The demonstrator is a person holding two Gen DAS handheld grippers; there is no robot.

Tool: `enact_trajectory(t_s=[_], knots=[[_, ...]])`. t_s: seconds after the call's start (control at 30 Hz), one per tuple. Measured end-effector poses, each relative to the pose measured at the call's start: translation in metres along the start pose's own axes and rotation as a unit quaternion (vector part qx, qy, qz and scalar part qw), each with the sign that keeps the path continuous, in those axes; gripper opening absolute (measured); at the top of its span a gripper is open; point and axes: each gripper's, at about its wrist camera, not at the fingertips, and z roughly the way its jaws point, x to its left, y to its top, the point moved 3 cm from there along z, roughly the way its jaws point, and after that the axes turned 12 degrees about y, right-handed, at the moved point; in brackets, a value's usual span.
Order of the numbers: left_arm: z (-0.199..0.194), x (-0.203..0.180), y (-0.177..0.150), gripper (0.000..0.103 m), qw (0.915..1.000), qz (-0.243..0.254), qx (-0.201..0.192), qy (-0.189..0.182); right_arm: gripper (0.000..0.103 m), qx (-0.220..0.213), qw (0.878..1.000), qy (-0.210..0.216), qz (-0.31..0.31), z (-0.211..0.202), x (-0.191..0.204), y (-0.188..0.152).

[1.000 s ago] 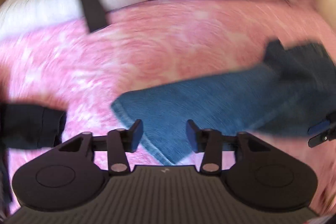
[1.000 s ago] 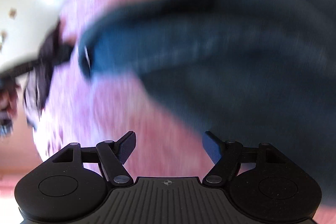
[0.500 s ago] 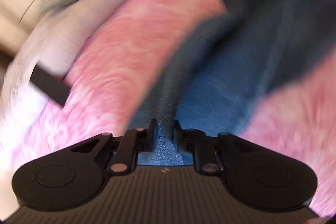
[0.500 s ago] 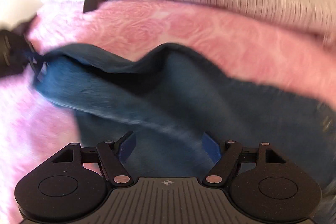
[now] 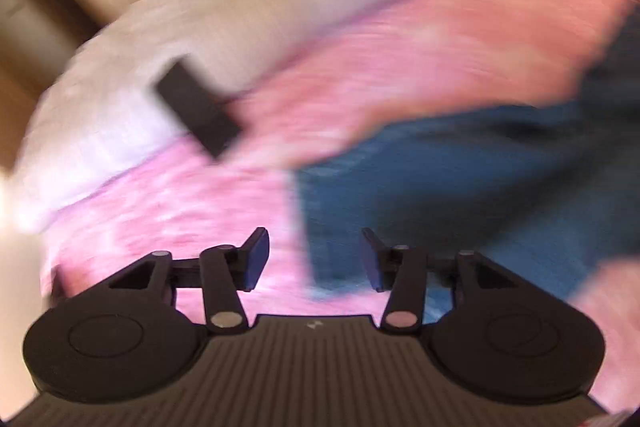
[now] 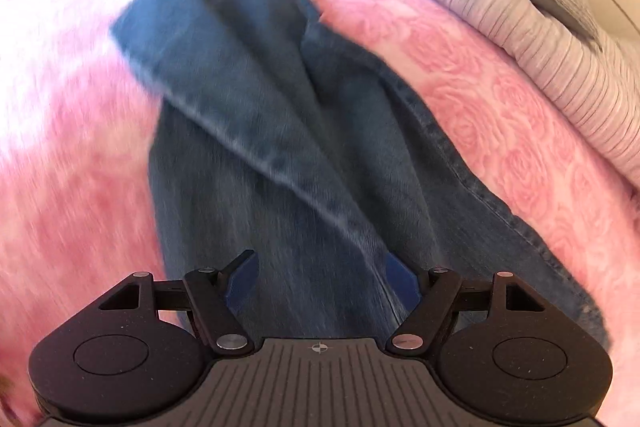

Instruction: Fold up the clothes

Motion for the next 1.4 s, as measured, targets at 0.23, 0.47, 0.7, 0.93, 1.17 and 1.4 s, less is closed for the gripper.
enact_trajectory(t_s=[0.23,0.47,0.7,0.93,1.17,1.4], knots=[[-0.028,-0.174,-0.053,0.055,0.9627,0.247,-0.099,-0.05,0.074,0.043,0.998,-0.036,-0.001,0.016,-0.017,-0.02],[0.0,-0.218,-0.059,0.047,0.9306,0.335,-0.144,0.025,0.036,0.047,0.998,-0.036,0.028,0.012,-0.035,-0.034],[-0.007,-0.191,-0.052,0.013,0.9387,0.327,-0.093,0.058,0.008,0.005,1.0,0.0,0.008,-0.044,0.004,-0.041],[-0.069,-0.152,-0.063,0.007,0.9526,0.298,-0.057,0.023,0.008,-0.01,0.998,0.059,-0.021,-0.073,0.065,-0.067],[-0.179,-0.161,-0.132,0.007,0.9581,0.281,0.052,-0.022,0.008,0.014,0.988,0.14,-0.067,-0.083,0.125,-0.109],[-0.221,-0.234,-0.215,0.006,0.9484,0.262,0.163,-0.073,0.008,0.055,0.976,0.192,-0.089,-0.071,0.149,-0.149]])
